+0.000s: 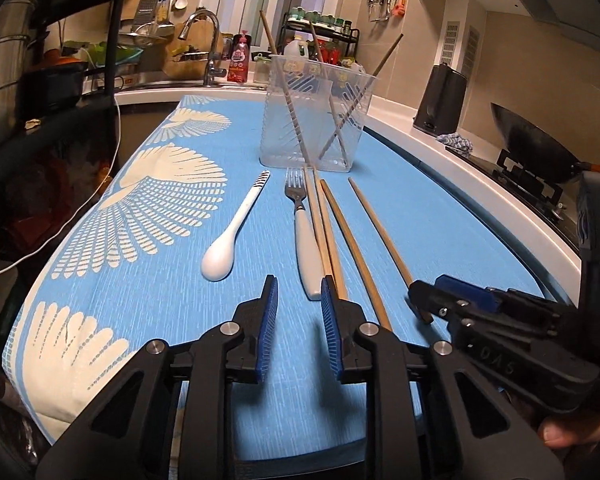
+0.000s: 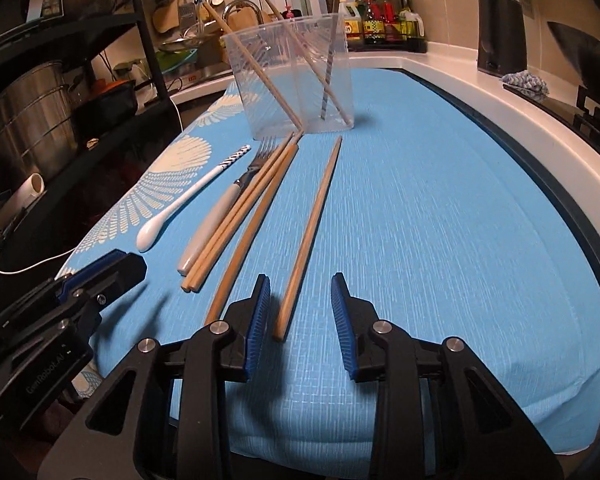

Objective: Organize utensils
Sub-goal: 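Grasp a wooden chopstick with the right tool while the left tool moves to the fork, then close the left tool on the white-handled fork while the right tool holds its chopstick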

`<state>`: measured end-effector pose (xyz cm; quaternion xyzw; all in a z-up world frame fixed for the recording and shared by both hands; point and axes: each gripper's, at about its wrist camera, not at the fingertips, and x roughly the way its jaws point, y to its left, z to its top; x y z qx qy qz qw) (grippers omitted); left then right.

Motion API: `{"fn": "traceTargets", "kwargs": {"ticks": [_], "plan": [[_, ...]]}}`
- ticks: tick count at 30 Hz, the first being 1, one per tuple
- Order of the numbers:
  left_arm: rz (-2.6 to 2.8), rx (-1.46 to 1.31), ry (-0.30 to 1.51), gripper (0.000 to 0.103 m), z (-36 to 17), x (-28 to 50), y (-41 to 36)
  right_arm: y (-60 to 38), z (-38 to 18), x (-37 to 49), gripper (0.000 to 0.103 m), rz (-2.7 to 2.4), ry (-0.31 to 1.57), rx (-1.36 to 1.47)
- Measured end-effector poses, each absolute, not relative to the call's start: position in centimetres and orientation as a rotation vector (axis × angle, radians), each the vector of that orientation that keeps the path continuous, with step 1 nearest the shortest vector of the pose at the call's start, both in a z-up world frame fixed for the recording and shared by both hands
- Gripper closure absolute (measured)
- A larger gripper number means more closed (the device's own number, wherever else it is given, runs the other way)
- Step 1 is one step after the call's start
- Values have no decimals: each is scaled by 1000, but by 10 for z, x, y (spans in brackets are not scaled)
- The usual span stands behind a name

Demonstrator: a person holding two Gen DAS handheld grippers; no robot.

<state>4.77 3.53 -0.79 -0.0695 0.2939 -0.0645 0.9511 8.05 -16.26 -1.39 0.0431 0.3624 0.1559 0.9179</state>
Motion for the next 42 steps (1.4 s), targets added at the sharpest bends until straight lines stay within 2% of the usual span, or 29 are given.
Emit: {"fn": "traceTargets", "kwargs": {"ticks": [2,4,7,17,26,29,40,42], "plan": [[-126,-146,599,80,-6,54,34,-161,-16,83,82,311,754,82],[-125,-157,607,80,-6,61,34,-161,-16,84,95,303,754,74],[-119,-186,639,80,-10,74,34,-164,-16,84,97,293,754,82],[-101,-160,705,80,-23,96,21,-190,-13,77,97,204,724,72],[-77,-124,691,80,-22,104,17,-198,-17,81,97,198,733,79],[-83,-131,699,85,-23,105,20,-199,-18,82,97,204,732,86],[-83,-72,670,85,-22,50,32,-207,-15,70,97,193,730,90],[-74,-62,653,85,-23,43,32,-210,-16,69,93,187,735,84]]}}
